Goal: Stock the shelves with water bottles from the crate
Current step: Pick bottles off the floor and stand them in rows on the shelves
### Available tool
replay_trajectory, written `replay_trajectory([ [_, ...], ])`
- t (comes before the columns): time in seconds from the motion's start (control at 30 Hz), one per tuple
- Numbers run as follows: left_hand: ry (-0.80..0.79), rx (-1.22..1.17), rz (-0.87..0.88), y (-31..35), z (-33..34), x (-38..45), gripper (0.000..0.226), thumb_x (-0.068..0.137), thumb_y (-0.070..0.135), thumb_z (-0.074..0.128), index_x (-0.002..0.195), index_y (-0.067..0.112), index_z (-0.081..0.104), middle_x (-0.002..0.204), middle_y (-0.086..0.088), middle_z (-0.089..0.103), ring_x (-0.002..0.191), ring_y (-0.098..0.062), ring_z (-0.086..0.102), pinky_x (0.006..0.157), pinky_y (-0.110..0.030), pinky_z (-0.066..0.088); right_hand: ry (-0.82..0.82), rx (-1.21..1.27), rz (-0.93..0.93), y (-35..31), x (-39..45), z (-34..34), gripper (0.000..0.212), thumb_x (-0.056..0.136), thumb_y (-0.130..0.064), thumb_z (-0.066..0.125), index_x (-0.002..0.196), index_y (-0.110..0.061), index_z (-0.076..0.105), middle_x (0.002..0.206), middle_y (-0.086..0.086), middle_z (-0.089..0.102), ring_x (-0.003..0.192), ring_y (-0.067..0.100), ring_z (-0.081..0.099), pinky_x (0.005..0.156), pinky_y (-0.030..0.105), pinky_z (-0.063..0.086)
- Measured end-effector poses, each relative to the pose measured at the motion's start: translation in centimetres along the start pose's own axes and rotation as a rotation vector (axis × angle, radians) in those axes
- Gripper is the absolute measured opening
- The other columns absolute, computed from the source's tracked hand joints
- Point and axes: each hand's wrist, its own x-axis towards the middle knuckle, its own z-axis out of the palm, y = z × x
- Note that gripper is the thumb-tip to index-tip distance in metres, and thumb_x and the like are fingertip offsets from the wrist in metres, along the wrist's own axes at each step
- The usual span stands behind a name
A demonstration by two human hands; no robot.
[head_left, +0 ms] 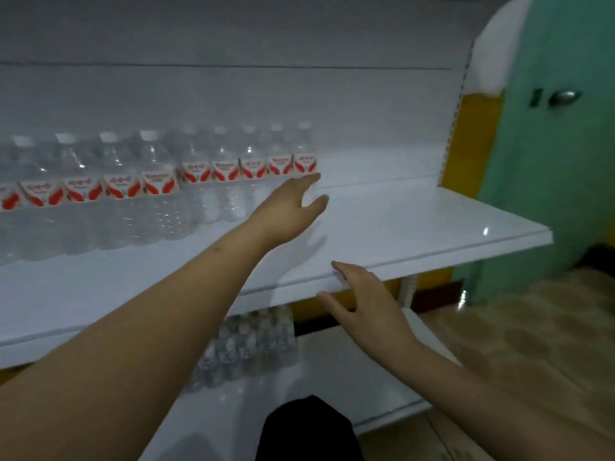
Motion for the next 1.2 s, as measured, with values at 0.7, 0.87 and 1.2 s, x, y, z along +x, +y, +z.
replay_trajectory([
  [0.7, -1.351, 0.046, 0.047, 12.6, 46.8, -23.9, 0.047, 0.100, 0.035, 0.049, 0.143, 0.017, 0.047, 0.145, -0.008, 0.048, 0.127, -0.022, 0.049, 0.098, -0.027, 0.039, -0.497, 0.021, 1.433, 30.9, -51.0, 3.2, 0.057, 0.093, -0.030, 0.062, 0.140, -0.006, 0.044, 0.133, 0.015, 0.057, 0.119, 0.028, 0.056, 0.095, 0.028, 0.042],
  [0.87, -1.449, 0.121, -0.062, 9.1, 49.8, -26.9, 0.043, 0.099, 0.036, 0.050, 0.139, 0.019, 0.050, 0.139, -0.007, 0.052, 0.114, -0.019, 0.052, 0.086, -0.026, 0.038, -0.391, 0.144, 1.738, 33.0, -60.1, 6.7, 0.046, 0.102, -0.033, 0.045, 0.135, -0.001, 0.044, 0.116, 0.013, 0.056, 0.104, 0.027, 0.055, 0.087, 0.028, 0.040],
  [1.2, -1.486, 0.151, -0.109, 8.5, 51.5, -28.6, 0.043, 0.100, 0.030, 0.049, 0.141, 0.018, 0.048, 0.134, -0.007, 0.055, 0.105, -0.021, 0.060, 0.081, -0.027, 0.046, 0.582, 0.973, 2.089, 36.5, -63.4, 11.0, 0.028, 0.094, -0.032, 0.062, 0.111, -0.010, 0.057, 0.099, 0.010, 0.060, 0.084, 0.023, 0.059, 0.067, 0.030, 0.048],
])
